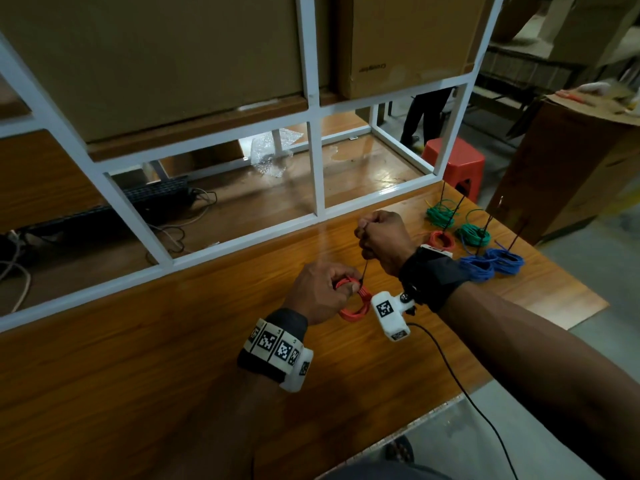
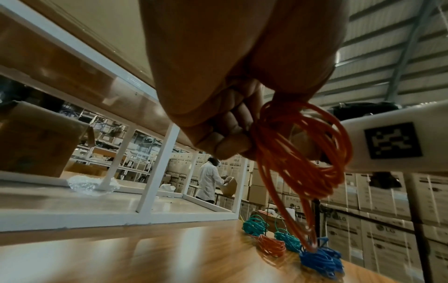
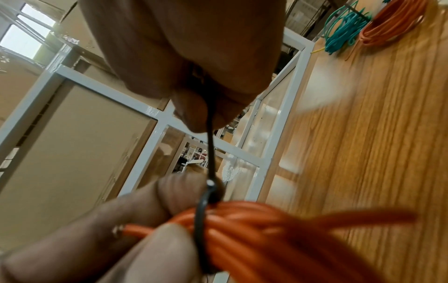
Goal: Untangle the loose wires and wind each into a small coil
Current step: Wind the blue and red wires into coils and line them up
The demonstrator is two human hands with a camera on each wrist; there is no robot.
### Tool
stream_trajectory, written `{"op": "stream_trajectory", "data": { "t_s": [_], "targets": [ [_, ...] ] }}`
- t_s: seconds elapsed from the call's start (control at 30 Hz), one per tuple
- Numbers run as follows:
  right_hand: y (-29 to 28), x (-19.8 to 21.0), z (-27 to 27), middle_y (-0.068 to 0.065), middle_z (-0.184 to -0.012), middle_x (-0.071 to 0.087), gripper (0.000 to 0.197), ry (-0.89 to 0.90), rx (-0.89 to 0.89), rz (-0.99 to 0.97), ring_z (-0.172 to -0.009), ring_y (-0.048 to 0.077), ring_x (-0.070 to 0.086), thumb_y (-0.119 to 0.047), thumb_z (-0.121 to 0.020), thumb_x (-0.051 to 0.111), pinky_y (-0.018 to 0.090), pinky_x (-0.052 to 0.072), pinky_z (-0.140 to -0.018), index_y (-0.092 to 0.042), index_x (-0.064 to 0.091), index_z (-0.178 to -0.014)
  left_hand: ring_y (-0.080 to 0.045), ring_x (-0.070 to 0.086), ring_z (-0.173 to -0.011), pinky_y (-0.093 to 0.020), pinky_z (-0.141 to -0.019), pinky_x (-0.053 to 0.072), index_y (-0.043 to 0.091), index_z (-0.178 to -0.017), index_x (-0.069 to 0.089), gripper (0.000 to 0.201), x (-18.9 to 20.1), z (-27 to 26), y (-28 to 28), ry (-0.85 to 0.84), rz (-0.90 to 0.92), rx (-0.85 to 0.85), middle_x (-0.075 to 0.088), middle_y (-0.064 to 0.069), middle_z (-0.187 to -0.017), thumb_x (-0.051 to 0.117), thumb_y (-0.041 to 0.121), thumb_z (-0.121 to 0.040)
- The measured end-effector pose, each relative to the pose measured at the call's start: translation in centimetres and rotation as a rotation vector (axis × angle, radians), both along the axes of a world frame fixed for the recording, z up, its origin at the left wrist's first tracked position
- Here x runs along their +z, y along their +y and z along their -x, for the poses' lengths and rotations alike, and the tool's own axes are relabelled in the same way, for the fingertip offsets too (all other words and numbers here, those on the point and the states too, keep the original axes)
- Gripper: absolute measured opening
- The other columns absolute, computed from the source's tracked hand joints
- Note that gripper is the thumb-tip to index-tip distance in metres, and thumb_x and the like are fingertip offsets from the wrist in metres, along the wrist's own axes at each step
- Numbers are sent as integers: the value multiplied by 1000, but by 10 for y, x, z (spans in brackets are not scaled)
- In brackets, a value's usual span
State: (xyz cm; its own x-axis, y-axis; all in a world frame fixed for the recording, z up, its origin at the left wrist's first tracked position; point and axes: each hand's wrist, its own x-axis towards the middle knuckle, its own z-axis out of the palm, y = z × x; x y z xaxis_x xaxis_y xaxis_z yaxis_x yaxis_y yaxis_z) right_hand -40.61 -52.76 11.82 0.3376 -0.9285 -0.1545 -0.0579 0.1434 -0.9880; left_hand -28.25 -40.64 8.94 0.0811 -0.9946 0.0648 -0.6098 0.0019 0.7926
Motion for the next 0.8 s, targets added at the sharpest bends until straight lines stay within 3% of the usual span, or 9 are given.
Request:
{"op": "stream_trajectory", "data": {
  "t_s": [0.07, 0.13, 0.2, 0.27, 0.37, 0.47, 0.57, 0.7, 0.8],
  "targets": [
    [-2, 2, 3, 8, -72, 51, 14, -43, -18, -25, -51, 15, 45, -1, -101, 46, 28, 41, -45, -10, 50, -92, -9, 69, -96, -32, -80, 59, 28, -104, 77, 16, -6, -2, -4, 127, -20, 80, 75, 8, -106, 73, 23, -89],
    [-4, 4, 11, 11, -80, 64, 3, -90, 15, -47, -64, 19, 61, -8, -104, 53, 33, 55, -57, -9, 54, -101, -14, 72, -87, -30, -68, 60, 29, -97, 77, 14, -12, -1, -5, 293, -28, 185, 76, 4, -101, 75, 18, -88],
    [-2, 2, 25, 12, -95, 75, 18, -44, 56, -57, -81, 20, 71, -26, -105, 58, 40, 62, -71, -9, 58, -113, -19, 73, -77, -27, -61, 57, 27, -93, 75, 16, -17, 3, -5, 452, -21, 294, 77, -2, -97, 75, 12, -88],
    [5, -6, 40, 4, -106, 78, 35, 49, 74, -50, -98, 19, 74, -45, -102, 60, 44, 62, -82, -18, 58, -125, -18, 74, -75, -27, -60, 56, 25, -94, 75, 17, -21, 6, -7, 572, -18, 397, 78, -3, -95, 74, 10, -89],
    [24, -25, 63, -4, -110, 77, 45, 164, 136, -44, -103, 18, 73, -57, -92, 68, 44, 61, -86, -28, 61, -126, -16, 75, -77, -26, -59, 56, 17, -101, 74, 13, -26, 16, -14, 695, -37, 458, 77, -3, -94, 72, 10, -91],
    [39, -44, 80, 0, -105, 78, 42, 187, 153, -51, -98, 16, 75, -51, -89, 75, 42, 63, -82, -25, 66, -122, -17, 75, -82, -27, -62, 58, 16, -102, 74, 12, -29, 32, -24, 732, -71, 451, 78, -3, -94, 72, 12, -91],
    [36, -53, 96, 8, -101, 78, 43, 123, 44, -69, -97, 22, 76, -41, -90, 77, 49, 63, -84, -15, 67, -123, -16, 75, -79, -27, -61, 58, 14, -100, 74, 11, -32, 51, -40, 754, -97, 441, 78, -4, -91, 72, 11, -91],
    [16, -56, 122, 6, -103, 78, 65, 109, -11, -207, -93, 24, 77, -51, -78, 85, 44, 63, -79, -30, 54, -132, -17, 75, -79, -28, -62, 59, 14, -101, 74, 11, -33, 74, -65, 751, -130, 396, 78, -5, -91, 71, 11, -92],
    [0, -61, 137, 11, -96, 80, 70, 48, -38, -223, -85, 30, 77, -36, -78, 89, 48, 62, -77, -26, 48, -135, -20, 75, -86, -33, -69, 61, 19, -101, 74, 10, -36, 89, -86, 721, -181, 368, 78, -3, -93, 71, 16, -92]
  ]
}}
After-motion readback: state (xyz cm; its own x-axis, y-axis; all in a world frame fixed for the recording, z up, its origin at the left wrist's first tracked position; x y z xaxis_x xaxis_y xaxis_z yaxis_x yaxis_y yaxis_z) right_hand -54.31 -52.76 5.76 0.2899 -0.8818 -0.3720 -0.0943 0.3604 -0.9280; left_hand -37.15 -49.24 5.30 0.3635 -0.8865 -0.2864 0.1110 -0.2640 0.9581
